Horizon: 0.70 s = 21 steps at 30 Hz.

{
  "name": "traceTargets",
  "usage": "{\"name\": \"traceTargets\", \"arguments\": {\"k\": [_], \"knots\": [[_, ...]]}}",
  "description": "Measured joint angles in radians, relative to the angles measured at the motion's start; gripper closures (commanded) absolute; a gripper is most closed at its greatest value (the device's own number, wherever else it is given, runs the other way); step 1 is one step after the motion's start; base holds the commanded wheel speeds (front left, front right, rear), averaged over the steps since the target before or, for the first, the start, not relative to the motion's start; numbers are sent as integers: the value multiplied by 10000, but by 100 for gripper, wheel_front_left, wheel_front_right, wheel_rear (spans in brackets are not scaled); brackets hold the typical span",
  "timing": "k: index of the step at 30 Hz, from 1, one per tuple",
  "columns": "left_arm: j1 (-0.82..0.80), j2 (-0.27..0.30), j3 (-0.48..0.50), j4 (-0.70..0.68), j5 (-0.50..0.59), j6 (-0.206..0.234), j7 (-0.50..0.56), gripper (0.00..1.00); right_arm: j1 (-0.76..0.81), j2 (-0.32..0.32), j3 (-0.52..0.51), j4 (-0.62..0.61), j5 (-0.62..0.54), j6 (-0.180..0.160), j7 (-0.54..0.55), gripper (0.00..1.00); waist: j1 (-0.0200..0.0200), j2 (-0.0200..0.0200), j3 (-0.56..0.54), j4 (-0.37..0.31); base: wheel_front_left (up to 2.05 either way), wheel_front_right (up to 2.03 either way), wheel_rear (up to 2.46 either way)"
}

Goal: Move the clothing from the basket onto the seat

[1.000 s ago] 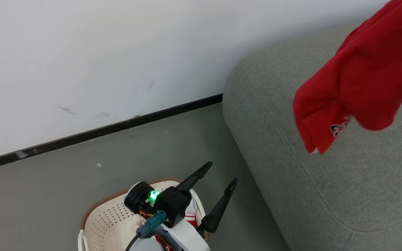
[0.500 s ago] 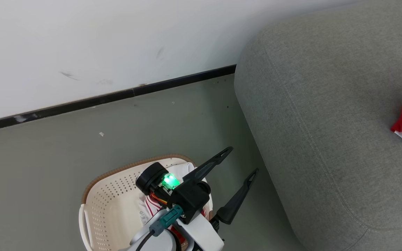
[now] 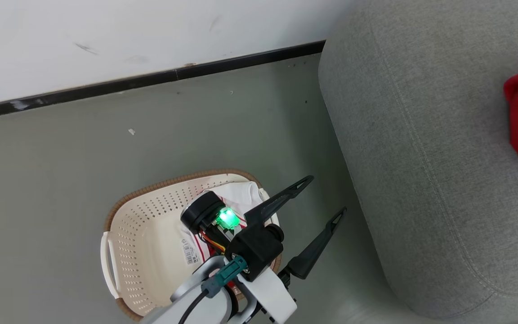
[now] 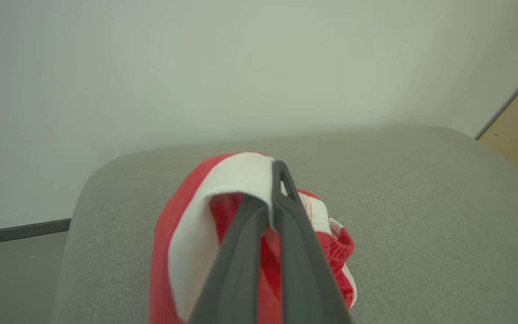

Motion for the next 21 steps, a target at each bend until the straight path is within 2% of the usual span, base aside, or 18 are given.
{"name": "traceTargets", "arguments": {"k": [10,14,16,17,18,19,20,21], "knots": [[-378,77,58,-105,196,-79,84,0,484,1053,-58,717,-79,0,-364,100,0,0,672,93,0,0,0],[-545,113,136,-123,219,-84,84,0,595,1244,-150,828,-173,-2,-512,98,0,0,899,101,0,0,0],[-624,125,169,-123,290,-84,82,0,595,1283,-199,815,-169,-2,-520,72,0,0,992,97,0,0,0],[-645,142,230,-117,290,-84,54,0,594,1338,-217,811,-163,-2,-522,65,0,0,1027,82,0,0,0],[-649,173,257,-92,288,-86,12,0,601,1421,-238,813,-163,-2,-522,52,0,0,1036,59,0,0,0],[-650,192,276,-63,288,-86,-29,0,624,1494,-242,813,-163,-2,-522,23,0,0,1029,41,0,0,0],[-650,203,278,-54,286,-92,-35,0,640,1540,-244,805,-163,-2,-522,0,0,0,1016,26,0,0,0],[-650,201,274,-42,284,-144,-73,0,675,1551,-245,773,-165,-2,-522,0,0,0,1001,10,0,0,0]]}}
